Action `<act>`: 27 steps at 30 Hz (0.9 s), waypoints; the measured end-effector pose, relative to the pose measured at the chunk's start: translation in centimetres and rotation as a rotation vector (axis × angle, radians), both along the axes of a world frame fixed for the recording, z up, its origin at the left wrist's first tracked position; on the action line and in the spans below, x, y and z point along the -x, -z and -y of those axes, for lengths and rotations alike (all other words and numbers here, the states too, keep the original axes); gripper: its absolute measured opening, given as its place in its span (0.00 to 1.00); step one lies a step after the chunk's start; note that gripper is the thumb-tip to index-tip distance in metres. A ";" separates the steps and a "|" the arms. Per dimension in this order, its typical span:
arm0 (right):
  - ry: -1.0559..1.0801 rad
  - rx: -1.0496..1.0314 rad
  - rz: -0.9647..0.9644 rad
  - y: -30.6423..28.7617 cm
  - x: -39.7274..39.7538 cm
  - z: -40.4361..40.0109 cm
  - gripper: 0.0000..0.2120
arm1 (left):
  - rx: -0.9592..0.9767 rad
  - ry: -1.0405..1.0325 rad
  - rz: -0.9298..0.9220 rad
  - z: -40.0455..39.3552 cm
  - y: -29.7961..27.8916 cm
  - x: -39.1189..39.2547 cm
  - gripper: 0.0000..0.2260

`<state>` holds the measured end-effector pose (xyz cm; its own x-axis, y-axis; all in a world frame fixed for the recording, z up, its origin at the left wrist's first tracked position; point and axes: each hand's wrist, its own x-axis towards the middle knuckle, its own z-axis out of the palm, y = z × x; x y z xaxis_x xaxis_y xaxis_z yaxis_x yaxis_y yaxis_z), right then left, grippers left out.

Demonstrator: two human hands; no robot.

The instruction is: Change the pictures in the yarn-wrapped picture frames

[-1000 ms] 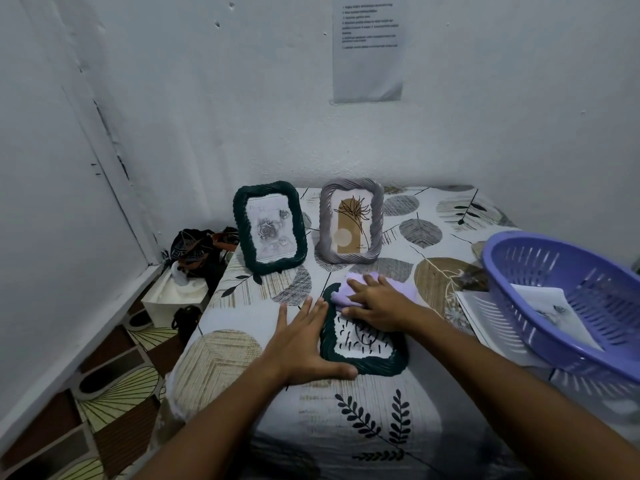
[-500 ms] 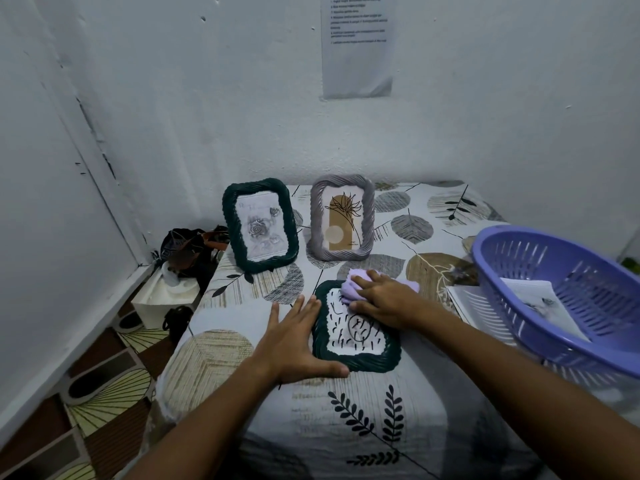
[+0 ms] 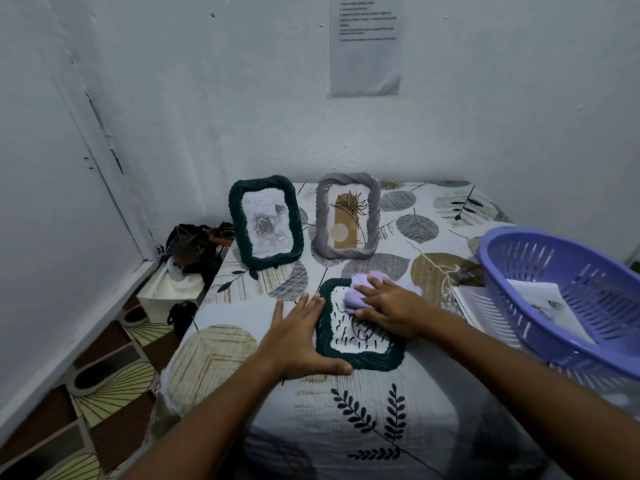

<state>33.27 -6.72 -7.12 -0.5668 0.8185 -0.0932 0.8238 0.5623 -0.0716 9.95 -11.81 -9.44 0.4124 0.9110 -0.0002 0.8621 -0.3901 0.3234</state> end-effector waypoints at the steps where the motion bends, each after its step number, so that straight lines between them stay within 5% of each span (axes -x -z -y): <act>1: 0.020 -0.005 -0.006 0.0 -0.6 0.1 0.34 | 0.002 -0.001 0.000 0.0 0.0 0.0 0.61; 17: 0.117 -0.029 0.038 -0.1 4.1 -1.5 0.25 | -0.001 0.005 0.021 -0.1 0.0 0.0 0.61; 27: 0.172 -0.048 -0.084 -0.1 -0.6 -0.8 0.22 | -0.001 0.000 -0.001 0.1 0.0 0.0 0.61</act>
<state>33.88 -5.93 -7.01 -0.4222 0.9064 -0.0095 0.9003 0.4181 -0.1209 9.98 -11.93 -9.40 0.4125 0.9109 0.0007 0.8623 -0.3907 0.3221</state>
